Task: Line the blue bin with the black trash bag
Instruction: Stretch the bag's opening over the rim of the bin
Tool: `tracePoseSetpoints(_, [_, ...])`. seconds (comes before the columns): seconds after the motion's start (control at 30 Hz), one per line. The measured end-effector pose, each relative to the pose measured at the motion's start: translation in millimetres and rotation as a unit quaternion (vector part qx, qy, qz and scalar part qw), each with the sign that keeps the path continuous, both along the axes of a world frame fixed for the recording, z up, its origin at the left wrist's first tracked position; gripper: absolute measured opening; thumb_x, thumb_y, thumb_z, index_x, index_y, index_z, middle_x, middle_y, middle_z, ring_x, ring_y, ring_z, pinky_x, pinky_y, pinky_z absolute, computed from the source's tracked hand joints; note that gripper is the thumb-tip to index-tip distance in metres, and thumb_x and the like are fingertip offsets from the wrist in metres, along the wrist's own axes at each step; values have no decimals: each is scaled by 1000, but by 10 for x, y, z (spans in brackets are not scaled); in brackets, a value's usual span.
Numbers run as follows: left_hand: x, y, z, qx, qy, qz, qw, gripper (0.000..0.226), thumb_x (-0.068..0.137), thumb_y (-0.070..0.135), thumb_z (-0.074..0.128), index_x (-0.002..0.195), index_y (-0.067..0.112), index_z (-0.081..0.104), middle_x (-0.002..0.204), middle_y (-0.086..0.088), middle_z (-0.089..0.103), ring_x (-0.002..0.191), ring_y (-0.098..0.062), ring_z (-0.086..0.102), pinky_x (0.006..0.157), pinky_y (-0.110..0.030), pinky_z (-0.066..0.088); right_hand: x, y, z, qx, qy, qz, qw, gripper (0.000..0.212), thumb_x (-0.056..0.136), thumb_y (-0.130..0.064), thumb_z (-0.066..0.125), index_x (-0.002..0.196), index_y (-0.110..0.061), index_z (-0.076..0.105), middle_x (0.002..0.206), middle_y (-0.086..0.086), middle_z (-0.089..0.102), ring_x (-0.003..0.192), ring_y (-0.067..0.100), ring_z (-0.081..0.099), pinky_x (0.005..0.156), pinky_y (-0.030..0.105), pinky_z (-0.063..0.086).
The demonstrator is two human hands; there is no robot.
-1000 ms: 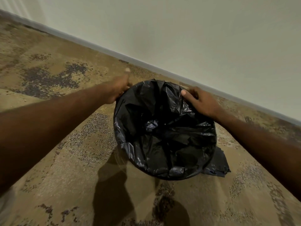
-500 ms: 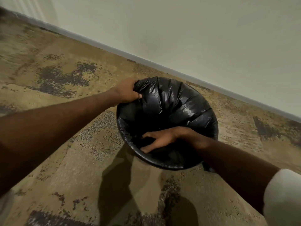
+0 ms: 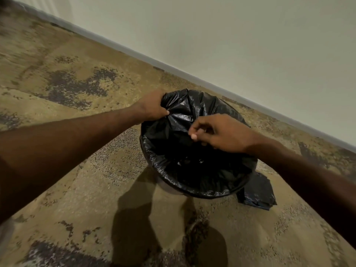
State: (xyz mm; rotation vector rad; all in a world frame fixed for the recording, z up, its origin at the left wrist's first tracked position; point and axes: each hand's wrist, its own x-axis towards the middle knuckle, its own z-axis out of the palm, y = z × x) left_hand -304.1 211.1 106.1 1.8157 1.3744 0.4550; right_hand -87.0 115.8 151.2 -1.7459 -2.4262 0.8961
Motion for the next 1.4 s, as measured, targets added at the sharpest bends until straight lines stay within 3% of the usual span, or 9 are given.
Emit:
tracePoseSetpoints(0.13, [42, -31, 23, 8, -3, -1, 1000, 45, 88, 13, 73, 130, 9, 57, 121, -14, 67, 113, -32, 63, 96, -38, 51, 5, 324, -387, -183, 111, -190, 958, 31, 96, -39, 67, 124, -25, 65, 116, -2, 68, 106, 16, 68, 79, 30, 60])
tracePoseSetpoints(0.27, [43, -98, 11, 13, -20, 3, 1000, 53, 83, 19, 80, 130, 10, 57, 121, -10, 67, 106, -25, 62, 91, -36, 51, 148, 633, -784, -168, 135, -264, 940, 27, 94, -39, 69, 118, -28, 67, 118, 0, 67, 115, 21, 63, 81, 34, 55])
tracePoseSetpoints(0.5, [71, -177, 37, 16, -43, 16, 999, 49, 83, 20, 81, 125, 10, 60, 119, -11, 69, 109, -28, 65, 92, -36, 54, -55, 310, -475, -52, 46, -228, 971, 24, 101, -38, 56, 116, -24, 69, 116, 3, 72, 98, 14, 65, 78, 28, 51])
tracePoseSetpoints(0.67, [113, -202, 14, -78, -163, 80, 980, 29, 91, 31, 72, 109, 10, 67, 103, -11, 73, 97, -26, 71, 79, -37, 61, -726, -627, -309, -130, 261, -157, 944, 41, 90, -76, 42, 119, -53, 61, 107, -50, 59, 98, -34, 50, 84, 2, 41])
tracePoseSetpoints(0.73, [150, -224, 31, -110, -184, 100, 972, 20, 96, 33, 66, 102, 14, 67, 98, -10, 73, 92, -26, 71, 68, -31, 59, -892, -743, -401, -180, 276, -118, 937, 68, 89, -78, 43, 148, -44, 39, 128, -59, 31, 99, -48, 29, 89, -10, 26])
tracePoseSetpoints(0.8, [170, -246, 47, -118, -185, 97, 971, 15, 97, 34, 65, 94, 19, 66, 98, -10, 73, 89, -25, 71, 66, -27, 56, -949, -768, -392, -207, 256, -122, 936, 97, 86, -83, 42, 161, -31, 11, 157, -38, 15, 128, -32, 19, 100, 1, 15])
tracePoseSetpoints(0.9, [180, -265, 54, -130, -210, 92, 965, 15, 95, 33, 67, 98, 19, 68, 98, -9, 75, 88, -23, 73, 63, -27, 59, -842, -807, -307, -160, 276, -132, 939, 81, 86, -82, 45, 153, -40, 30, 146, -39, 43, 130, -17, 43, 103, 14, 29])
tracePoseSetpoints(1.1, [89, -274, 6, -129, -210, 94, 965, 26, 93, 36, 69, 109, 16, 64, 91, -1, 71, 79, -13, 69, 45, -16, 53, -164, -1399, -176, 136, 4, -26, 990, 78, 92, -81, 33, 154, -35, 31, 160, -16, 37, 142, 1, 40, 111, 28, 41])
tracePoseSetpoints(1.4, [2, -309, -51, -127, -197, 89, 968, 35, 87, 44, 73, 102, 14, 63, 92, -5, 73, 83, -19, 72, 53, -23, 55, 674, -1643, -382, 188, -56, 64, 979, 62, 104, -55, 42, 154, -19, 41, 165, -6, 32, 154, 11, 25, 124, 38, 27])
